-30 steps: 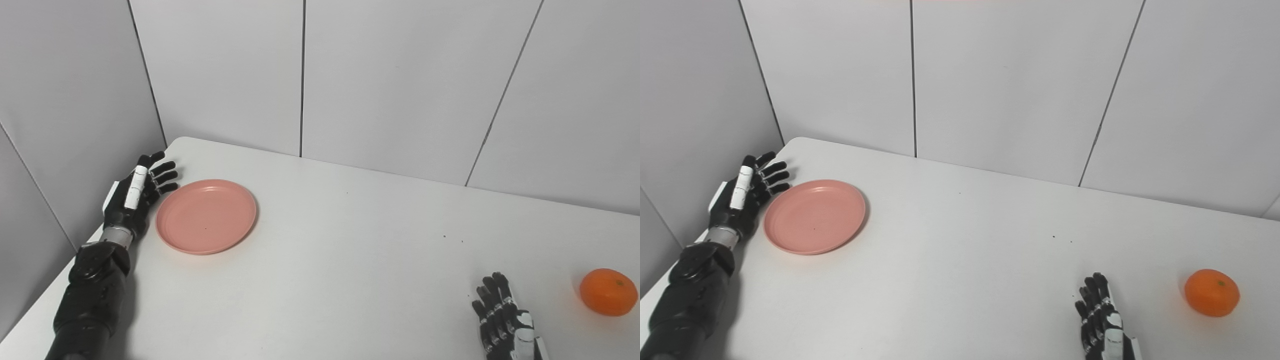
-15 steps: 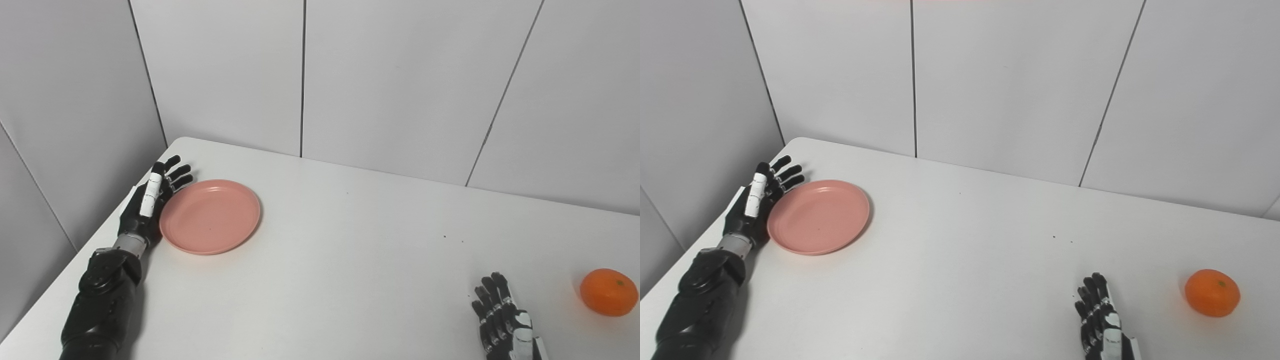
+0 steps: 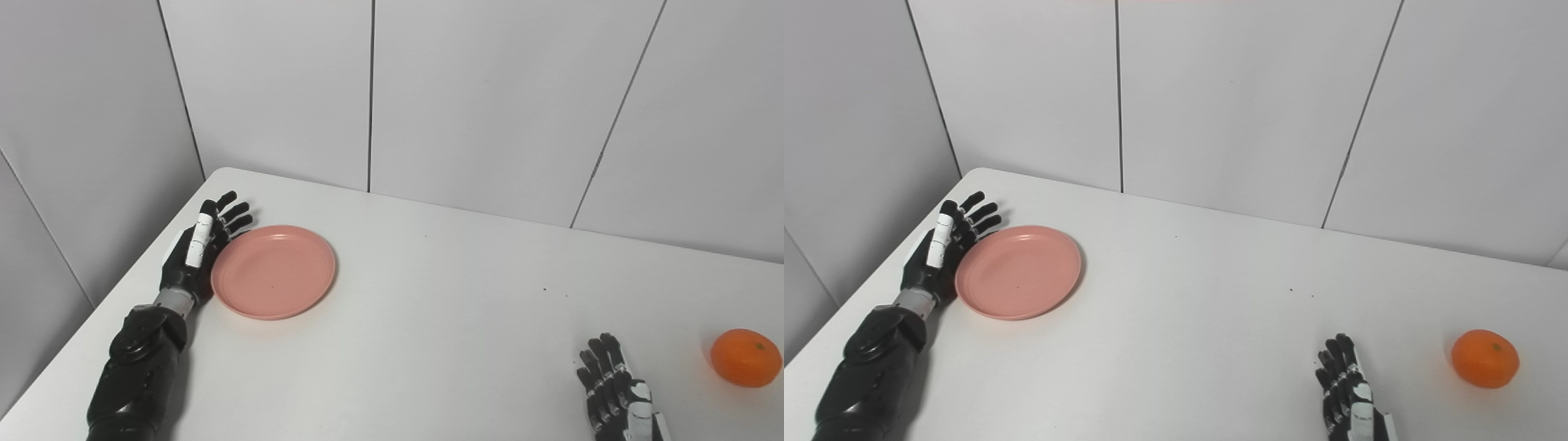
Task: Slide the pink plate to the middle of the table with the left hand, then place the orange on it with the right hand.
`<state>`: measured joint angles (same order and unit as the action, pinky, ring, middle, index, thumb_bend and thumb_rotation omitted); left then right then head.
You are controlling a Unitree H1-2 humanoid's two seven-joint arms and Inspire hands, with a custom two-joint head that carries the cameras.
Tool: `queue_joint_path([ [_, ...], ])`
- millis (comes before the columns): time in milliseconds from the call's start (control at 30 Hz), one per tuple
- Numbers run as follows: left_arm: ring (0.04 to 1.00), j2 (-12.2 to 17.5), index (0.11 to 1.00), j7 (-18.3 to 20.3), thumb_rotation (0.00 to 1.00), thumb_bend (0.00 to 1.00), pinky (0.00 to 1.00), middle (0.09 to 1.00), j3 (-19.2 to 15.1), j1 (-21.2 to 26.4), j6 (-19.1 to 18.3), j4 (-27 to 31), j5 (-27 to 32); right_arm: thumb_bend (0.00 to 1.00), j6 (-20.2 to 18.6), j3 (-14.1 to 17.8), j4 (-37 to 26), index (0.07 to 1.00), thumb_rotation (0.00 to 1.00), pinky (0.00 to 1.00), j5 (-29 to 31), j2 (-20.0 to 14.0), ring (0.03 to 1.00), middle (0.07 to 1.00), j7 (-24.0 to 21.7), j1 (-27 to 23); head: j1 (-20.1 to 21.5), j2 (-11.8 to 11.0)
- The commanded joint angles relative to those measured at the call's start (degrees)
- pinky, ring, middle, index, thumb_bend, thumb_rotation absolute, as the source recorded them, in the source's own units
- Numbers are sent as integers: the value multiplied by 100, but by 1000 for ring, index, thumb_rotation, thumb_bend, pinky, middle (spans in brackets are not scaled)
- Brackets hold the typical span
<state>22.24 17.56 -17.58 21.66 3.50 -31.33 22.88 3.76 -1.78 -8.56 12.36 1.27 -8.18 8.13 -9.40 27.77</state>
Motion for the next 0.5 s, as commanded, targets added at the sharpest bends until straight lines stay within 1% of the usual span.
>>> queue_joint_path([
  [0,856,-35,900,144,836,950,785,871,30,13,-88,129,128,811,70,-12,394,963,1000,1000,42,-32,970,962,-74,324,-1,1],
  [133,850,-120,884,117,836,939,781,861,98,1,-111,214,106,815,63,-11,392,955,1000,1000,36,-36,968,957,-66,327,8,2],
  [267,827,-199,874,18,838,935,753,856,142,22,-149,270,46,811,42,-21,363,958,1000,1000,15,-25,966,958,-44,340,20,19],
  [367,820,-266,872,-62,843,927,745,855,167,24,-247,379,39,810,47,-20,361,956,1000,1000,27,-14,961,953,-39,340,29,30],
  [400,819,-308,871,-87,843,926,745,855,185,10,-329,464,54,810,42,-23,350,955,1000,1000,25,-12,960,952,-38,342,40,36],
  [467,814,-388,857,-132,821,965,747,849,212,-27,-489,614,80,811,29,-35,320,953,1000,1000,10,-12,957,951,-34,352,52,42],
])
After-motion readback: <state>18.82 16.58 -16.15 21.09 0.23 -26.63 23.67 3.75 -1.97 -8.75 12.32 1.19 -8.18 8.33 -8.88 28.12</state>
